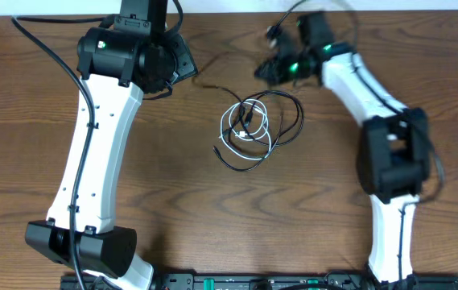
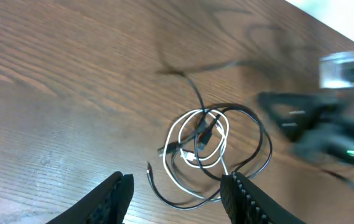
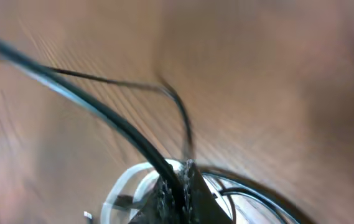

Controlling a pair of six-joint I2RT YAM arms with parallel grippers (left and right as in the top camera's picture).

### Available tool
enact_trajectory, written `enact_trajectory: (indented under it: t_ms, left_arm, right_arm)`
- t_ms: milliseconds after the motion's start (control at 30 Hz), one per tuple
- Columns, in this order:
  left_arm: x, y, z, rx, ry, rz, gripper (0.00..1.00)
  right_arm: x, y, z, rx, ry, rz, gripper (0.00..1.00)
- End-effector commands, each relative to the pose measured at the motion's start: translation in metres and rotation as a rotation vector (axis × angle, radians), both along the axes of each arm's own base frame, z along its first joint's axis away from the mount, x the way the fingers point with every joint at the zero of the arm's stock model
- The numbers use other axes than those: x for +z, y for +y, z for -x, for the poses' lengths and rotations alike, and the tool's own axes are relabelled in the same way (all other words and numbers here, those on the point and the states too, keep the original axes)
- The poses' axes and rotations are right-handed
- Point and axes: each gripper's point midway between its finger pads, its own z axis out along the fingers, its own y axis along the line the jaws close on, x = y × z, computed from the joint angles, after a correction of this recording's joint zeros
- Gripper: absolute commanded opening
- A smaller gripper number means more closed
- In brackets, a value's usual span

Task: Untangle cables

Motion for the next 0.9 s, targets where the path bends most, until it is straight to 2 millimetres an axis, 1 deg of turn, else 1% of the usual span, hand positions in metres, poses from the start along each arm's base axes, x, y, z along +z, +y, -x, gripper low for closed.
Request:
enact_trajectory:
  t_ms: [0, 33, 67, 167, 267, 300, 333, 400, 467, 500, 533, 567, 667, 867]
  left_arm:
    - [0.006, -0.001, 0.0, -0.015, -0.014, 0.003, 0.51]
    - [0.006, -0.001, 0.0, -0.015, -0.014, 0.003, 0.51]
    - [0.006, -0.001, 0.0, -0.015, -0.014, 0.003, 0.51]
    - [0.006, -0.001, 0.0, -0.015, -0.015, 0.004, 0.51]
    - [0.006, -0.001, -0.001, -0.015, -0.018, 0.004, 0.51]
    - [0.006, -0.001, -0.001, -0.015, -0.018, 0.004, 0.51]
    - [0.006, -0.001, 0.0, -0.015, -0.018, 0.004, 0.51]
    - [0.006, -0.001, 0.0, -0.015, -0.018, 0.004, 0.51]
    - [0.006, -0.001, -0.001, -0.015, -0.018, 0.004, 0.51]
    - [0.006, -0.001, 0.0, -0.015, -0.018, 0.004, 0.51]
    - [0.006, -0.001, 0.0, -0.015, -0.017, 0.004, 0.51]
    - [0.006, -0.001, 0.0, -0.015, -0.017, 0.004, 0.51]
    - [0.006, -0.001, 0.0, -0.015, -0.017, 0.004, 0.51]
    - [0.006, -0.001, 0.0, -0.015, -0.018, 0.004, 0.51]
  right_arm:
    - [0.15, -0.014, -0.007, -0.116, -0.206, -0.119, 0.01]
    - [0.176, -0.023, -0.008, -0.173, -0.236, -0.136, 0.01]
    - [0.196, -0.033, -0.009, -0.233, -0.252, -0.149, 0.01]
    - [0.254, -0.072, -0.01, -0.421, -0.312, -0.212, 0.01]
    - [0.296, -0.109, -0.011, -0.547, -0.383, -0.27, 0.01]
    - [0.309, -0.126, -0.012, -0.594, -0.41, -0.287, 0.01]
    - [0.319, -0.141, -0.012, -0.633, -0.429, -0.304, 0.01]
    - [0.333, -0.167, -0.014, -0.695, -0.438, -0.351, 0.01]
    - [0.343, -0.188, -0.014, -0.72, -0.445, -0.393, 0.01]
    - [0.344, -0.196, -0.014, -0.733, -0.441, -0.405, 0.01]
    - [0.344, -0.209, -0.015, -0.756, -0.439, -0.406, 0.01]
    - [0.342, -0.216, -0.016, -0.769, -0.437, -0.399, 0.01]
    - [0.335, -0.245, -0.019, -0.847, -0.455, -0.341, 0.01]
    - [0.311, -0.32, -0.025, -1.096, -0.513, -0.112, 0.01]
